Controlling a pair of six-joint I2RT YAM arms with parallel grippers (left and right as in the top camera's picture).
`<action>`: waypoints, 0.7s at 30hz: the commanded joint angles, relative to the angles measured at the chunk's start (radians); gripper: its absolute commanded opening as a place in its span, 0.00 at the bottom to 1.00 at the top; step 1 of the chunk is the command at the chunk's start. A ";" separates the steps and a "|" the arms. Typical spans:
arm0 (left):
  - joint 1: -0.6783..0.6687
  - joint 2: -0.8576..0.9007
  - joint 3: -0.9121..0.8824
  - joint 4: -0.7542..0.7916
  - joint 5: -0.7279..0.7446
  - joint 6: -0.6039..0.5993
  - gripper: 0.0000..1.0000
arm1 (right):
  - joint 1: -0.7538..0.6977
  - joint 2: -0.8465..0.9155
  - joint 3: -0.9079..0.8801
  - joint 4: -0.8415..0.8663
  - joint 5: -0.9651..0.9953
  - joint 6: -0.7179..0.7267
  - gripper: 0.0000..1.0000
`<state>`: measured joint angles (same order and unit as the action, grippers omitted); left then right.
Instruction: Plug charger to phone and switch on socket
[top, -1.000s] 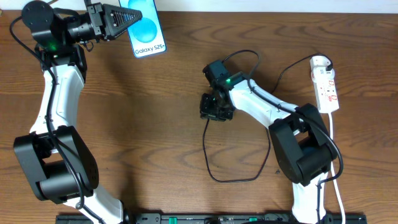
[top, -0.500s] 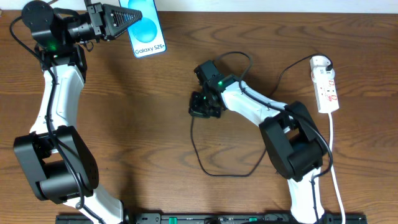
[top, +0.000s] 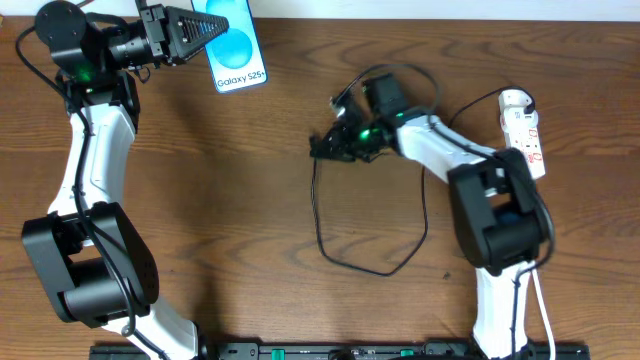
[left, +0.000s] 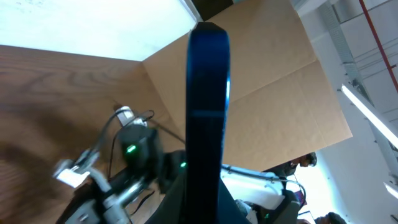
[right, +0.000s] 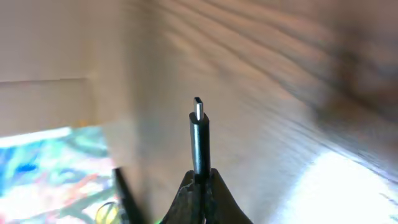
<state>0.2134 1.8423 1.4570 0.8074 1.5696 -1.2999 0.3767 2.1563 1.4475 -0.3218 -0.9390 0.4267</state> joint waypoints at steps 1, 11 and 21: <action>0.000 -0.017 0.003 0.005 0.002 0.024 0.07 | -0.019 -0.107 0.002 0.054 -0.253 -0.088 0.01; -0.008 -0.017 0.003 -0.018 0.002 0.024 0.07 | -0.003 -0.122 0.002 0.156 -0.414 -0.056 0.01; -0.023 -0.017 0.003 -0.017 0.002 0.024 0.07 | 0.090 -0.230 0.002 0.254 -0.388 0.060 0.01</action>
<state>0.1902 1.8420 1.4570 0.7826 1.5700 -1.2999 0.4507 2.0190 1.4464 -0.0700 -1.3136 0.4488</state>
